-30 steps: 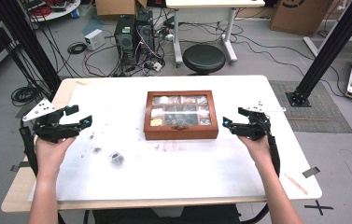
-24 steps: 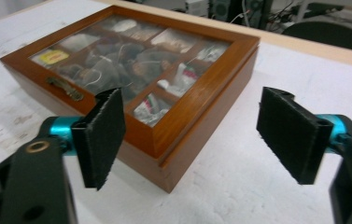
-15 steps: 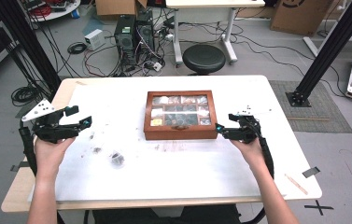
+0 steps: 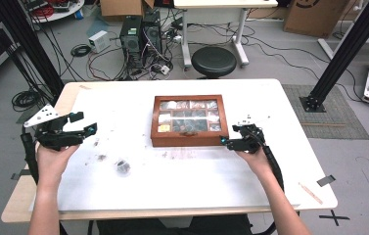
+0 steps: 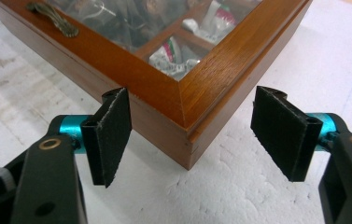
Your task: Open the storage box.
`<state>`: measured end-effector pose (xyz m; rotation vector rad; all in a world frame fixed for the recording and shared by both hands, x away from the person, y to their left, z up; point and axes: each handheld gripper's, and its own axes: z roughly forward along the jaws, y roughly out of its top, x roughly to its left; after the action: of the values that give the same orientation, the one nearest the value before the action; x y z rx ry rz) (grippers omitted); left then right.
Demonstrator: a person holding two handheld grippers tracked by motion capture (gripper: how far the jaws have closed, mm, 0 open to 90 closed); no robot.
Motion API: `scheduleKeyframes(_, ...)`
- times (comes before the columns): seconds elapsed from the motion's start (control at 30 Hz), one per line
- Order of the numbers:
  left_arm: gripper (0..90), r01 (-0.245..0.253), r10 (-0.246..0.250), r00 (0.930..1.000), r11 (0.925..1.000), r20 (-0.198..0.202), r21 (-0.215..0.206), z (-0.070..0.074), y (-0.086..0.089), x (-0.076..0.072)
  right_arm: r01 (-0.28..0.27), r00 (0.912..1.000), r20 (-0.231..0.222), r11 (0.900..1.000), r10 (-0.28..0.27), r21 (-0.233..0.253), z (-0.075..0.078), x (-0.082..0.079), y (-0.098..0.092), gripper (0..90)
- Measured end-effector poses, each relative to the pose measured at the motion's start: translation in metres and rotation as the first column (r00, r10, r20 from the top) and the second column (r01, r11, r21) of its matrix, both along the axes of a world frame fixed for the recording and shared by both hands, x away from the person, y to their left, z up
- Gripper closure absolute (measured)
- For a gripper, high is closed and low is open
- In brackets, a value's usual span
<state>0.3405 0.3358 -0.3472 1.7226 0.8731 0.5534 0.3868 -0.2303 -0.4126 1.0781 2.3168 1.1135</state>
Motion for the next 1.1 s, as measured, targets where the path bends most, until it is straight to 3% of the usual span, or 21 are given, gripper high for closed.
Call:
scheduleKeyframes(0.13, 24.1, -0.001, 0.001, 1.0, 1.0, -0.001, 0.0, 0.0, 0.0, 0.0, -0.008, 0.9999, -0.009, 1.0, 0.008, -0.012, -0.003, 0.0, 0.002, 34.9)
scheduleKeyframes(0.4, 24.2, -0.003, 0.003, 1.0, 1.0, -0.004, 0.005, -0.001, -0.001, 0.0, -0.015, 0.9997, -0.021, 0.998, 0.014, -0.059, -0.009, 0.001, 0.009, 36.8)
scheduleKeyframes(0.9, 24.2, 0.001, -0.001, 0.9999, 1.0, -0.012, 0.004, -0.002, -0.002, 0.001, -0.007, 0.9993, 0.035, 0.993, 0.011, -0.114, -0.007, -0.004, 0.013, 42.0)
scheduleKeyframes(1.1, 24.2, -0.004, 0.004, 0.9999, 1.0, -0.015, -0.003, -0.002, -0.001, 0.001, 0.001, 0.9988, 0.049, 0.994, 0.005, -0.109, -0.005, -0.005, 0.012, 43.6)
